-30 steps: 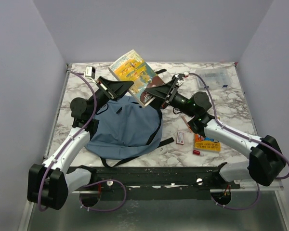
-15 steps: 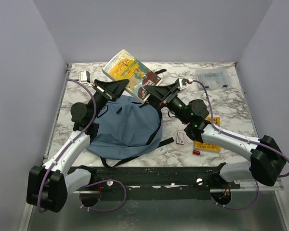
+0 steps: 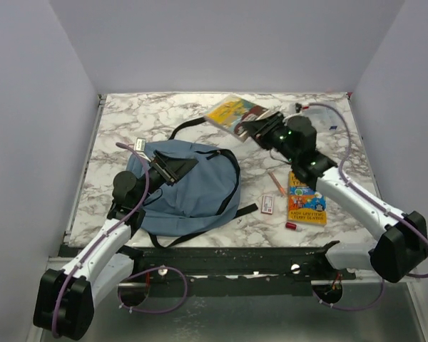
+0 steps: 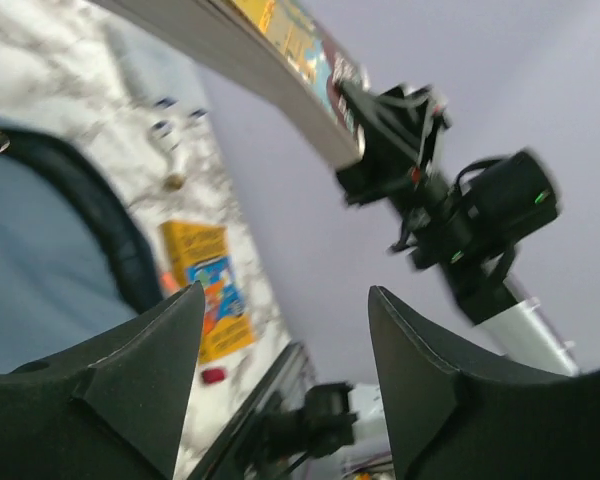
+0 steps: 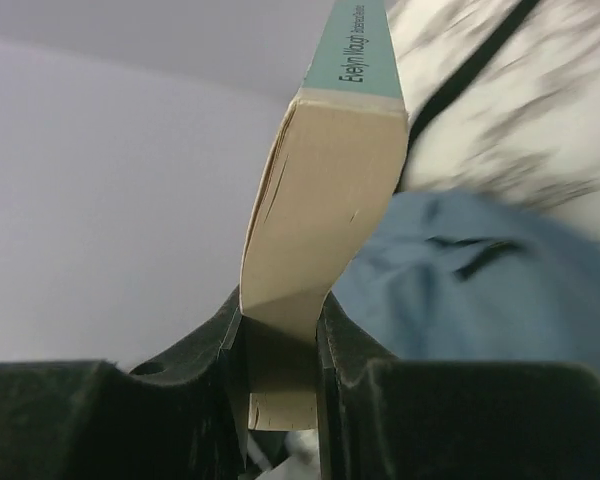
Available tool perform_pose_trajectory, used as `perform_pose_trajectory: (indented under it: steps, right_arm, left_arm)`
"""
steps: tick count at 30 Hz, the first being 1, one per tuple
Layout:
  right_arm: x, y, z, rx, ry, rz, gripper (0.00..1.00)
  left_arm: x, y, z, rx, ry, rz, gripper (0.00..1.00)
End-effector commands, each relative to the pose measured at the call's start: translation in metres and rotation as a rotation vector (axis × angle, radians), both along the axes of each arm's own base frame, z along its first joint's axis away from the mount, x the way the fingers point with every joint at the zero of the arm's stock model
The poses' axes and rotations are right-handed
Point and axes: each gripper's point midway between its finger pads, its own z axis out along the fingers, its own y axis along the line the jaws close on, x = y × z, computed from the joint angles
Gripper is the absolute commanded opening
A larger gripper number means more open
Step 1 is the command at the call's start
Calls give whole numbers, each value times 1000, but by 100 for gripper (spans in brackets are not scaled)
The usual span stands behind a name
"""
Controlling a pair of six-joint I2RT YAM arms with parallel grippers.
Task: Pack the student bag
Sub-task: Place the book in the student bag.
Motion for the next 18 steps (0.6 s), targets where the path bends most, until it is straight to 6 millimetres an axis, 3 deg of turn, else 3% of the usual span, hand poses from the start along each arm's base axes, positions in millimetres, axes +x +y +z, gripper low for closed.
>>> perform_pose_trajectory:
  steps: [1, 4, 7, 12, 15, 18]
  right_arm:
    - [21, -98, -13, -445, 4, -187, 0]
    - [20, -148, -14, -686, 6, -288, 0]
    - [12, -170, -3, -831, -31, -320, 0]
    - [3, -175, 14, -863, -104, -311, 0]
    - [0, -168, 18, -856, -128, -271, 0]
    - [-3, -167, 18, -855, -134, -257, 0]
  left_arm:
    - [-23, -7, -65, 266, 95, -110, 69]
    - [-33, -17, -77, 353, 81, -167, 70]
    - [-42, -44, -80, 481, 29, -264, 71]
    - [-61, -94, -105, 641, 41, -579, 69]
    - [-59, -101, -135, 787, 149, -614, 64]
    - [-54, -101, -146, 898, 198, -589, 60]
